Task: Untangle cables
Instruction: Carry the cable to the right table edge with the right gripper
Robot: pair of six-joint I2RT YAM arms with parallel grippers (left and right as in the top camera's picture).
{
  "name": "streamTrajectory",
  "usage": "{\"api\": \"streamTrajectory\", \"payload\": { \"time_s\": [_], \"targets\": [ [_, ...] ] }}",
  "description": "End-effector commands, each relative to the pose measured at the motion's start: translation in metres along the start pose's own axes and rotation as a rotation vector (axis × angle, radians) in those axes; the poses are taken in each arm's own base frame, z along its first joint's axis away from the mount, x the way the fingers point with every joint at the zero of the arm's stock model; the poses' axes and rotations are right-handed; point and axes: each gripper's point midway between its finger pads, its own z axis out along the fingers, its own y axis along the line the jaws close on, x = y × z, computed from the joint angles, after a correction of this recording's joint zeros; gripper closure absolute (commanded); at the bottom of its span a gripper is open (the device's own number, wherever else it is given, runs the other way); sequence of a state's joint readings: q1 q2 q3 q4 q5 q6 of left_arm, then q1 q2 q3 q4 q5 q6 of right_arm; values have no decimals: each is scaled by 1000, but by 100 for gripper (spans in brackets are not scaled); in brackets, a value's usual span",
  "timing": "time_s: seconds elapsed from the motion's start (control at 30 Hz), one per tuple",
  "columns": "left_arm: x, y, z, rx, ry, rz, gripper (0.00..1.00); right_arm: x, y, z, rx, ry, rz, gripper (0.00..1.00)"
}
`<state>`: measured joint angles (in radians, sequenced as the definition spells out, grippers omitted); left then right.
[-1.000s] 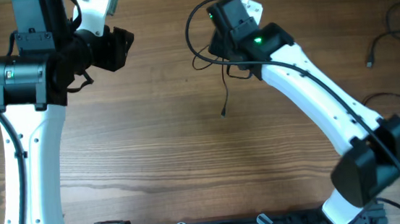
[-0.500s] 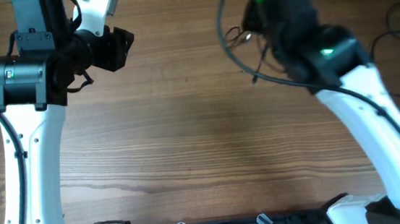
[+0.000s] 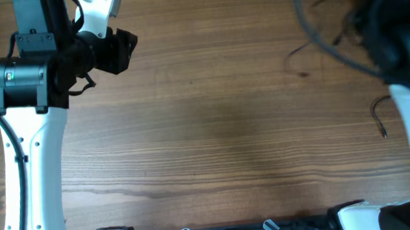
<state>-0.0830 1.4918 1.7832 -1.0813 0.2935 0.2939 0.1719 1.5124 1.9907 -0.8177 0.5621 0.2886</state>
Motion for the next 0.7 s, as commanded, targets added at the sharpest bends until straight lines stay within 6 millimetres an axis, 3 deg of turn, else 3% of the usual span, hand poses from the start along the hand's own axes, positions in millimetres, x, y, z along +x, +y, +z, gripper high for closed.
{"api": "streamTrajectory", "payload": {
  "time_s": [0.0,0.17,0.37,0.67],
  "targets": [
    [-4,-7,-10,22,-31,19,45,-28,-59,10,137,-57,-14,96],
    [-5,-10,-10,39,-35,20,45,-27,-128,40,305,-30,-2,96],
    [-5,-10,-10,39,-34,19,46,-9,-209,73,497,38,27,96],
    [-6,-15,-11,66,-41,21,45,9,-284,78,620,100,100,96]
  ]
}}
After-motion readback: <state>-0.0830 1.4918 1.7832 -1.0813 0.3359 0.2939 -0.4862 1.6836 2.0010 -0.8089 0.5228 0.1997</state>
